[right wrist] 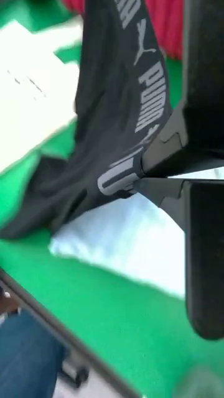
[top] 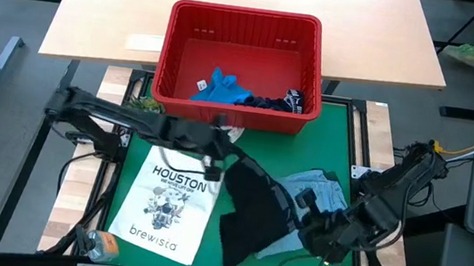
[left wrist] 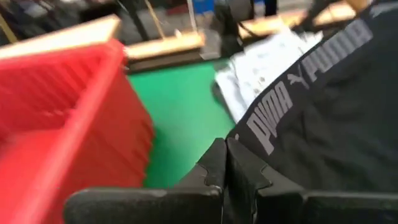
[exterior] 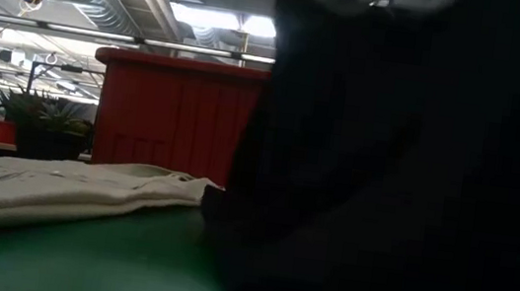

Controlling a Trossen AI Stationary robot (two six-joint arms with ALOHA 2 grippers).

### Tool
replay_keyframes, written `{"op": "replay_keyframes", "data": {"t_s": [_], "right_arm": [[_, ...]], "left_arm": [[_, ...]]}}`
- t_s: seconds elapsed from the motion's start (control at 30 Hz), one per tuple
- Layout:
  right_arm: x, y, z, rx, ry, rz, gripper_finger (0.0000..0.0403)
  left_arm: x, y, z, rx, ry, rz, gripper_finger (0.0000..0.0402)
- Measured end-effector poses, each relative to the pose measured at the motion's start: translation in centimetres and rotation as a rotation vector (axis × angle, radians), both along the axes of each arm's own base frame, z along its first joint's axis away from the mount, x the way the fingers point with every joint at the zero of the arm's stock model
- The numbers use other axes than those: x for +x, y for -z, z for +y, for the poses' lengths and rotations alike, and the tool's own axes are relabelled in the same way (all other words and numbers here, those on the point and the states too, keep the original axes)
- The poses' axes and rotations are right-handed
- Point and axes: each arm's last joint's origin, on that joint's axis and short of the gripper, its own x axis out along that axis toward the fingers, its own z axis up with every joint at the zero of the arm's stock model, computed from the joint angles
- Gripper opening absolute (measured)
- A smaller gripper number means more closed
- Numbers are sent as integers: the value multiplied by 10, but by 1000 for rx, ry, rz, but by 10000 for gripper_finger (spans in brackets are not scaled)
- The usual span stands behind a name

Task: Fold Laundry from Bin
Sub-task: Fold the black boxer

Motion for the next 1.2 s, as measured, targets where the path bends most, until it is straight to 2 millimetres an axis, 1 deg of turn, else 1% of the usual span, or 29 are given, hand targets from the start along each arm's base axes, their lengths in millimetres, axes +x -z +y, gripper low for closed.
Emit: {"op": "replay_keyframes", "data": {"t_s": [0.13, 0.23, 0.33, 0.43, 0.6, 0.73, 0.9, 1.03, 1.2], "right_arm": [[7, -26, -13, -67, -65, -102, 5], [11, -46, -24, -97, -107, -169, 5], [12, -66, -34, -118, -138, -226, 5], [7, -83, -45, -133, -149, -251, 5], [2, -104, -55, -115, -130, -304, 5], [2, -108, -54, -102, -145, -335, 5], [5, -105, -49, -71, -182, -312, 5], [14, -104, -42, -26, -206, -338, 5], [30, -103, -29, 57, -289, -390, 5]], "left_arm": [[-34, -37, -9, 32, -46, -111, 1], [-56, -56, -17, 40, -61, -182, 0], [-75, -70, -25, 50, -82, -239, 0], [-92, -79, -32, 56, -91, -272, 0], [-113, -91, -44, 42, -91, -330, 0], [-122, -92, -58, -14, -43, -341, 0], [-132, -88, -79, -113, 32, -316, 0], [-142, -87, -96, -229, 84, -315, 0], [-155, -87, -112, -329, 147, -310, 0]]}}
